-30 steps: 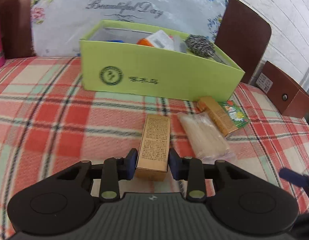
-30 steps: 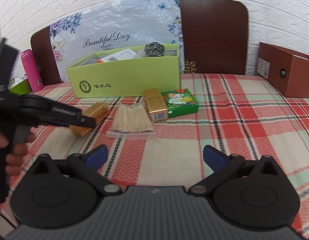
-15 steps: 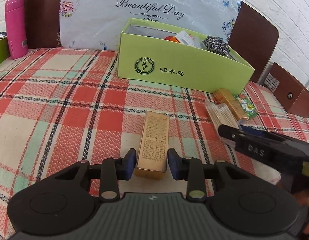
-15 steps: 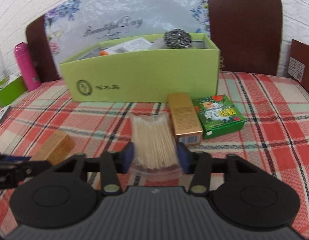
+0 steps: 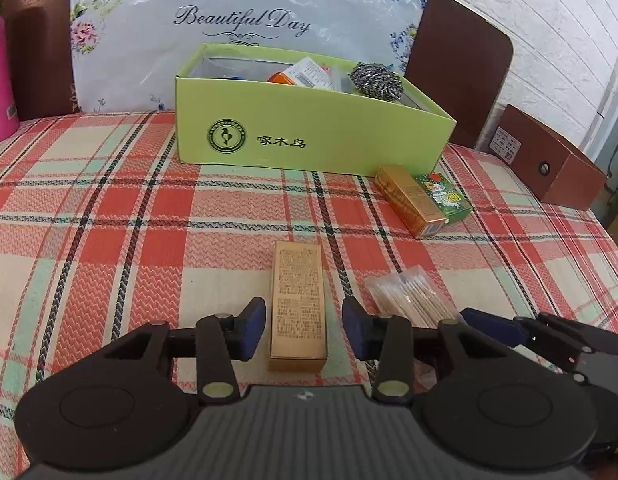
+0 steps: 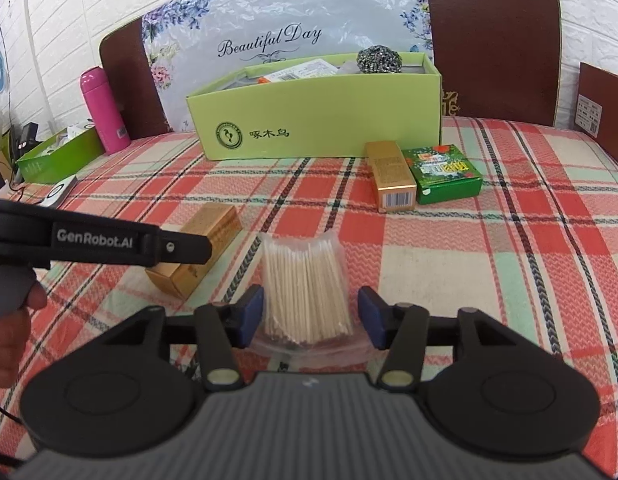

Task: Organize objects
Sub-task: 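Grasp the tan medicine box with the left tool while the right tool grasps the toothpick bag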

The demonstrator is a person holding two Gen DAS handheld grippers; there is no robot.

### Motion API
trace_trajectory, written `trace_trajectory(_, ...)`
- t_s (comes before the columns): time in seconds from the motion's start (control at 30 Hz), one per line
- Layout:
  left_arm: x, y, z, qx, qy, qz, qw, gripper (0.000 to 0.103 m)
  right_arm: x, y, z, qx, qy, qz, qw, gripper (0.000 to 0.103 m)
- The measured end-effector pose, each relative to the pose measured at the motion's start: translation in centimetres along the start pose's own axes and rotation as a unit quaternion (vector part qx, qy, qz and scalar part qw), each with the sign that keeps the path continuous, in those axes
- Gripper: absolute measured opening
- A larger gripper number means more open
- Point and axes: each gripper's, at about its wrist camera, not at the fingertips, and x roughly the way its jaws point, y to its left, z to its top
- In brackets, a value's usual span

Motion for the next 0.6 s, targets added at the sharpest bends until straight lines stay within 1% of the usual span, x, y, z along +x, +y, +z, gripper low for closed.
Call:
trace_trajectory(0.1,0.1,-0.1,-0.1,0.001,0.002,0.004,1.0000,0.042,0.0,0.0,-0.1,0.001,0.002,0.007,1.000,0.059)
trace_trajectory(0.27,0.5,0.0,-0.2,-0.002,0.008,0.010,0.9999,0.042,0.4,0.6,-0.3,-0.013,0.006,0.005,1.000,0.058)
trace_trajectory(0.4,0.8,0.1,-0.1,-0.003,0.010,0.009,0.9999,0.043,0.7,1.1,-0.3,-0.029,0.003,0.000,1.000,0.043)
trace_trajectory(0.43,0.9,0.1,-0.1,-0.003,0.012,0.006,0.9999,0.042,0.7,1.2,-0.3,-0.031,0.001,0.000,1.000,0.039)
trace_trajectory(0.5,1.0,0.1,-0.2,-0.002,0.014,0.008,0.9999,0.035,0.6,1.5,-0.4,-0.037,-0.001,0.001,0.999,0.033)
trace_trajectory(0.6,0.8,0.2,-0.2,-0.006,0.012,0.004,0.9999,0.034,0.4,1.9,-0.2,-0.043,0.000,0.009,0.999,0.027)
